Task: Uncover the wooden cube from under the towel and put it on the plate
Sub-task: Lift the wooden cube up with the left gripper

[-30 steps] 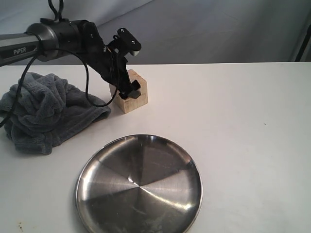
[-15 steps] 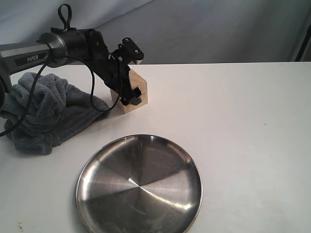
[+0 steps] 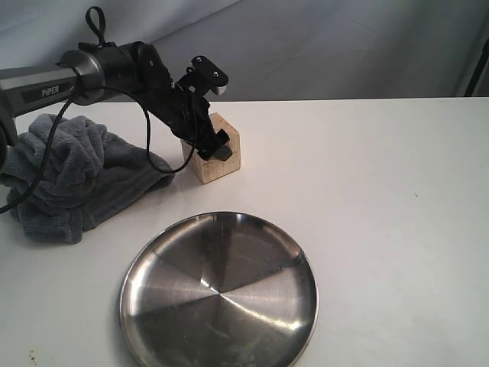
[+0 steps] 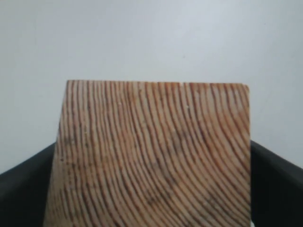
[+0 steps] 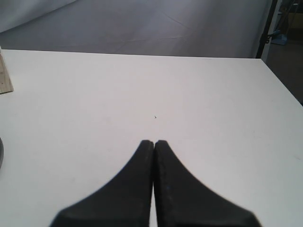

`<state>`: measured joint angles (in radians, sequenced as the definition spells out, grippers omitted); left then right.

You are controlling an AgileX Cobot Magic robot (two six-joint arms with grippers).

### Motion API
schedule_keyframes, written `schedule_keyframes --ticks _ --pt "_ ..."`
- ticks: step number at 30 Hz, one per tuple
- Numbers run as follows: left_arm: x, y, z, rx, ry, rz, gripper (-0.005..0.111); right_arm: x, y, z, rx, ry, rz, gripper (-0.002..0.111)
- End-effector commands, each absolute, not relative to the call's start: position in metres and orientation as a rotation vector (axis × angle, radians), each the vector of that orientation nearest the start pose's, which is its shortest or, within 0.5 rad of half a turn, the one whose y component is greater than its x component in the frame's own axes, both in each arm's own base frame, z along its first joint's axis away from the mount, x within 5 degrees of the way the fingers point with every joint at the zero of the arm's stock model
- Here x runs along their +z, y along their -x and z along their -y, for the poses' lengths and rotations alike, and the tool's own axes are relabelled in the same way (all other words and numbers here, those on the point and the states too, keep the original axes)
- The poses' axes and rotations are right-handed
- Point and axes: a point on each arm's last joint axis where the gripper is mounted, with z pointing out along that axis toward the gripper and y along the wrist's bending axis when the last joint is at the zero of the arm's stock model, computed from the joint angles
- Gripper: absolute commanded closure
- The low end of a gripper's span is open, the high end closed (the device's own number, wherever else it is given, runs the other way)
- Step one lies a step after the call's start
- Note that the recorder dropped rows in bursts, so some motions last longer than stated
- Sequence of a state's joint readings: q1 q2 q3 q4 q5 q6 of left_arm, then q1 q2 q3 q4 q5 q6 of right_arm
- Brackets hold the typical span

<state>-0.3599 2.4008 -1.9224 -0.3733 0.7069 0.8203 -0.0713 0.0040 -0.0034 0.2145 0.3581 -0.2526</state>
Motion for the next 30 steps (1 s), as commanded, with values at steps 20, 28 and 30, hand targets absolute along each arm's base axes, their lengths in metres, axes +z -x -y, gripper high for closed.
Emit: schedule_keyframes --ticks 20,28,30 --pt "0.319 -0.394 0.179 -0.387 -0.986 -2.188 0.107 0.182 -0.054 -0.003 -0.014 0.032 -1.825 0.108" --pt "0.329 -0.326 0.150 -0.382 -0.794 -2.089 0.107 0.182 -0.054 -0.003 -0.014 0.032 -1.825 0.108" --pt "0.323 -0.315 0.145 -0.381 -0.769 -2.079 0.107 0.182 -0.054 -0.003 -0.014 0.032 -1.825 0.108"
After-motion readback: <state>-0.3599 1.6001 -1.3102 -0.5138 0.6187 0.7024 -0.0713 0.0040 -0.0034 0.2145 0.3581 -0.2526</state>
